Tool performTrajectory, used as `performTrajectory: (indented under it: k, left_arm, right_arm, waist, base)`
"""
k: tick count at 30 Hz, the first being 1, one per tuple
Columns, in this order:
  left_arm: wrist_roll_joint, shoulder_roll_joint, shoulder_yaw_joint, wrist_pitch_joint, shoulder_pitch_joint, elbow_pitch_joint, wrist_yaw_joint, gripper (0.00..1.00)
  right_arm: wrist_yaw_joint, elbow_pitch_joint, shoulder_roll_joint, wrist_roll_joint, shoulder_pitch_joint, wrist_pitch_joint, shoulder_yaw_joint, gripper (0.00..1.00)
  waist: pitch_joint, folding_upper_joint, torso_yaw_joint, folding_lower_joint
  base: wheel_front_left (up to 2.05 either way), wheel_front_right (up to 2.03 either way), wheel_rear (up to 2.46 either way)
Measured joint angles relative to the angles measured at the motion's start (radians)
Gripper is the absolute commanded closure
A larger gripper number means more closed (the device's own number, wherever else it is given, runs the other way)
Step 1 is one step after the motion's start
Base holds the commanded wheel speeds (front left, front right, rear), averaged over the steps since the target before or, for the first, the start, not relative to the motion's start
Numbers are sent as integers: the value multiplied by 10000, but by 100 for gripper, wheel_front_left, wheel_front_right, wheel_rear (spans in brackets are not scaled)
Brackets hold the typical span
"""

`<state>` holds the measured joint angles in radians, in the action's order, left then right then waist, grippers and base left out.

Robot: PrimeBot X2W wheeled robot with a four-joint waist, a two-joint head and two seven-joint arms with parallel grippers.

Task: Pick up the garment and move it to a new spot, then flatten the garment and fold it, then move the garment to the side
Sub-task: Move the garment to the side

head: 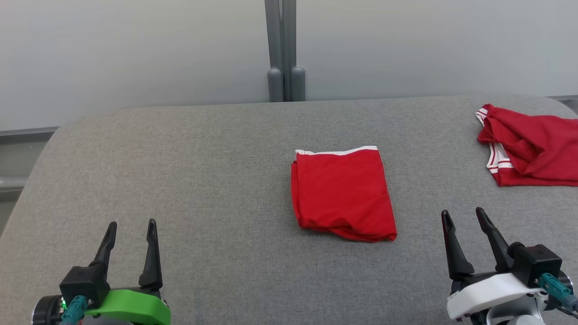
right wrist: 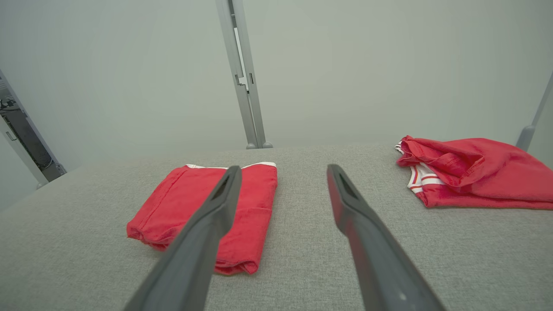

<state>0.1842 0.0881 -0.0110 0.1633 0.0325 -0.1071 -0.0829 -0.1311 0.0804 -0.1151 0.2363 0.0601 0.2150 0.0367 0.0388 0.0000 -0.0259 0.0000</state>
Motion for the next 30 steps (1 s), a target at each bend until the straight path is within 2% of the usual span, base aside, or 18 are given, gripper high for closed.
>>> performTrajectory:
  k: [30]
  left_arm:
    - [286, 128, 155, -50, 163, 174, 198, 0]
  right_arm:
    - [0, 173, 2, 73, -43, -98, 36, 0]
  waist:
    - [30, 0, -75, 0]
  base:
    - [0, 0, 0]
